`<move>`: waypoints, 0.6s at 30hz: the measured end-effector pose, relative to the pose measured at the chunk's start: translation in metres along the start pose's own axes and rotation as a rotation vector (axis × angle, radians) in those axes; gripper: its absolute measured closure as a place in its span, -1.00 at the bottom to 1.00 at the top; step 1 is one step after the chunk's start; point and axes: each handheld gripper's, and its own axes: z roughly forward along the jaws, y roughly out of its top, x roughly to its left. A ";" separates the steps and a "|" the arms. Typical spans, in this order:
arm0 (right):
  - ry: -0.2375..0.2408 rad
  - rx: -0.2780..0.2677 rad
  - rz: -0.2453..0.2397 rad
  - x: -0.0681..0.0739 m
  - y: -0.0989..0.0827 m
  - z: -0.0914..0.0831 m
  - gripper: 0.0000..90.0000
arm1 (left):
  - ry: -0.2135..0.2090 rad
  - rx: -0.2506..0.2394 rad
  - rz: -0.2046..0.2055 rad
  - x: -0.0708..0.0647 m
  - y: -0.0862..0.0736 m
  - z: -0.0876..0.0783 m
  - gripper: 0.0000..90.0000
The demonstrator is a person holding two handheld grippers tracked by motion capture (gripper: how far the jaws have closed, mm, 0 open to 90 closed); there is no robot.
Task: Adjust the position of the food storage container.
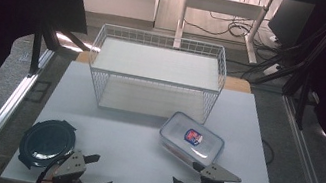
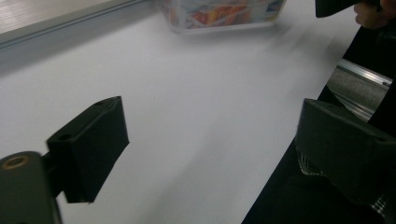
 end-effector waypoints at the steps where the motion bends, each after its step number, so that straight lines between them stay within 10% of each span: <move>1: 0.001 -0.005 -0.001 0.000 0.000 0.000 -0.64 | 0.007 0.007 0.003 -0.001 0.001 -0.001 -0.59; 7: 0.007 0.006 -0.009 0.000 0.001 0.001 -0.63 | 0.044 -0.013 -0.001 -0.003 0.005 -0.018 -0.01; 15: 0.006 0.018 -0.028 0.003 0.002 0.002 -0.61 | 0.251 0.020 -0.054 0.007 -0.015 -0.069 0.96; 18: 0.006 0.017 -0.031 0.004 0.002 0.003 -0.61 | 0.297 0.030 -0.096 0.012 -0.024 -0.085 1.00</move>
